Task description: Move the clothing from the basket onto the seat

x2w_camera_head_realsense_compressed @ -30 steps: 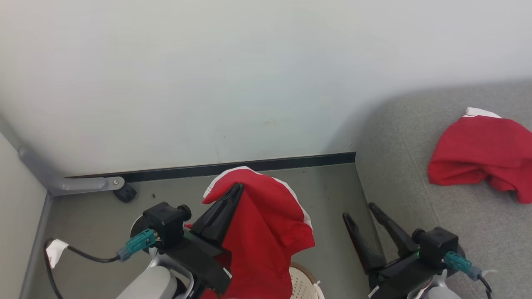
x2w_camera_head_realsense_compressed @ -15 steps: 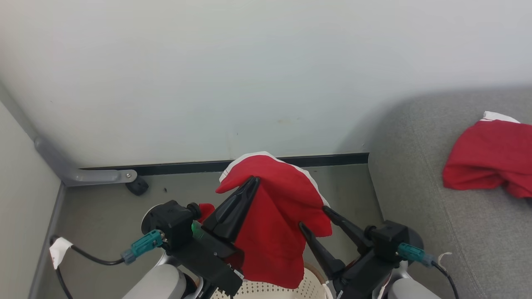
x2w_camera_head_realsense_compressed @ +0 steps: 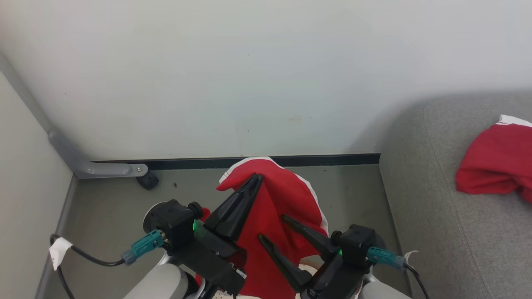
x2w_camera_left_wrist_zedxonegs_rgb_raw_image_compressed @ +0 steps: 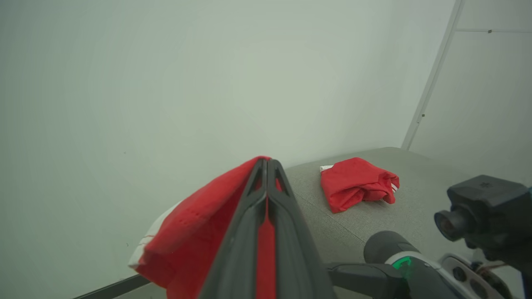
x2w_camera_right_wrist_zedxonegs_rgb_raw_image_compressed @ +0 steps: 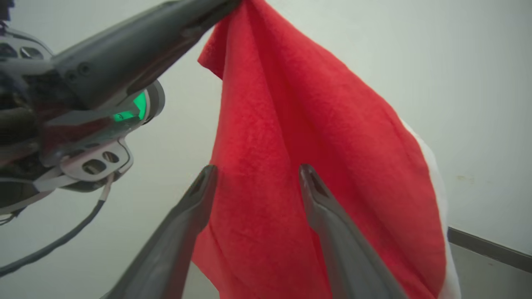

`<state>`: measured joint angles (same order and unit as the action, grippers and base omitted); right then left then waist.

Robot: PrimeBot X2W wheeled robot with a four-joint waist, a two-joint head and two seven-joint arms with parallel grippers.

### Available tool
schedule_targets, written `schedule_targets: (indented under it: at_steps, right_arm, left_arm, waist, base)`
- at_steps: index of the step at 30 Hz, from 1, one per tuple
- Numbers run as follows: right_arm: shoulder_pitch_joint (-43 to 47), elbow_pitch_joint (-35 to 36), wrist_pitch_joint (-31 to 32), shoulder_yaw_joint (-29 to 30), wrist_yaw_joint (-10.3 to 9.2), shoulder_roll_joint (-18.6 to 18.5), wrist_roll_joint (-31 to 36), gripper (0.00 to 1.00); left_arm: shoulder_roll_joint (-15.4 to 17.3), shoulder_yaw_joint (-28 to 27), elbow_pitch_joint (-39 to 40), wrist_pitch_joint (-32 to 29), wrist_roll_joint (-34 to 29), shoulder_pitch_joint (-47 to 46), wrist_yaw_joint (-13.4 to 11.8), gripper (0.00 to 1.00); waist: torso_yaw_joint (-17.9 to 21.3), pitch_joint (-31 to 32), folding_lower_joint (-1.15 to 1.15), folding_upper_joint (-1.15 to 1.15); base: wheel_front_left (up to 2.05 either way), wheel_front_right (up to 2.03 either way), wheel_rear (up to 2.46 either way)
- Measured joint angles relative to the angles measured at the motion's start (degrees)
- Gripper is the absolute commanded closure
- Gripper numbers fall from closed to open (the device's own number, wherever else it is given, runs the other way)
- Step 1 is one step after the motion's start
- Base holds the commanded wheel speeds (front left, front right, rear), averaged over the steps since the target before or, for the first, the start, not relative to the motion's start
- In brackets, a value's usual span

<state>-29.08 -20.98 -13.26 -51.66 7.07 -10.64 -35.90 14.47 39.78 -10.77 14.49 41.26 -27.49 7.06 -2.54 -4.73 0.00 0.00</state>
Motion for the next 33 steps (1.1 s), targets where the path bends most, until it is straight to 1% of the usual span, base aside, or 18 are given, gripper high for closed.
schedule_targets:
  at_steps: [5,9,15,18,19,20,23,27,31,33]
  right_arm:
    - [-1.57,1.45,-0.45,-4.05,0.01,-0.11,-1.88,0.0]
    - [-3.64,-0.1,-0.46,-5.89,0.01,0.15,-3.33,0.0]
    - [-7.65,-7.7,-0.13,-6.69,0.0,3.26,-4.89,0.0]
    - [-9.67,-10.33,0.68,-8.31,0.01,4.35,-5.58,0.0]
    - [-10.5,-12.21,1.1,-9.21,0.01,4.69,-5.82,0.71]
    - [-10.63,-13.06,1.1,-9.31,0.01,4.76,-6.25,1.0]
    - [-10.82,-15.32,1.08,-9.5,0.01,4.76,-7.22,1.0]
    - [-11.76,-16.37,0.68,-9.47,0.01,4.83,-8.14,1.0]
    - [-11.93,-16.62,0.05,-9.43,0.01,4.86,-8.78,1.0]
    - [-12.38,-16.97,-0.01,-9.25,0.01,4.88,-9.23,1.0]
  left_arm:
    - [0.0,0.05,0.35,0.0,-0.02,0.01,-0.01,1.0]
    - [0.03,0.1,0.87,0.0,-0.08,0.03,-0.07,1.0]
    - [0.02,0.24,1.88,0.0,-0.09,0.04,-0.07,1.0]
    - [-0.05,0.51,2.08,-0.01,-0.09,0.04,-0.07,1.0]
    - [-0.09,0.59,2.18,-0.01,-0.1,0.04,-0.07,1.0]
    - [-0.09,0.63,2.21,-0.01,-0.1,0.04,-0.07,1.0]
    - [-0.09,0.66,2.37,-0.01,-0.1,0.04,-0.07,1.0]
    - [0.08,0.41,2.36,-0.01,-0.1,0.04,-0.09,1.0]
    - [0.69,0.03,1.99,-0.02,-0.71,0.04,-1.09,1.0]
    - [1.1,-0.02,1.82,-0.02,-1.16,0.05,-1.15,1.0]
  waist:
    - [-0.31,-0.27,0.0,0.0]
    - [-0.51,-0.57,0.0,0.0]
    - [-0.64,-1.08,0.0,0.0]
    - [-0.69,-1.32,0.0,0.0]
    - [-0.76,-1.45,0.0,0.0]
    - [-0.8,-1.51,0.0,0.0]
    - [-0.93,-1.66,0.0,0.0]
    - [-1.02,-1.76,0.0,0.0]
    - [-0.91,-1.8,0.0,0.0]
    - [-0.76,-1.81,0.0,0.0]
  base:
    - [0.0,0.0,0.0]
    - [0.0,0.0,0.0]
    - [0.0,0.0,0.0]
    - [0.0,0.0,0.0]
    - [0.0,0.0,0.0]
    - [0.0,0.0,0.0]
    - [0.0,0.0,0.0]
    - [0.0,0.0,0.0]
    - [0.0,0.0,0.0]
    - [0.0,0.0,0.0]
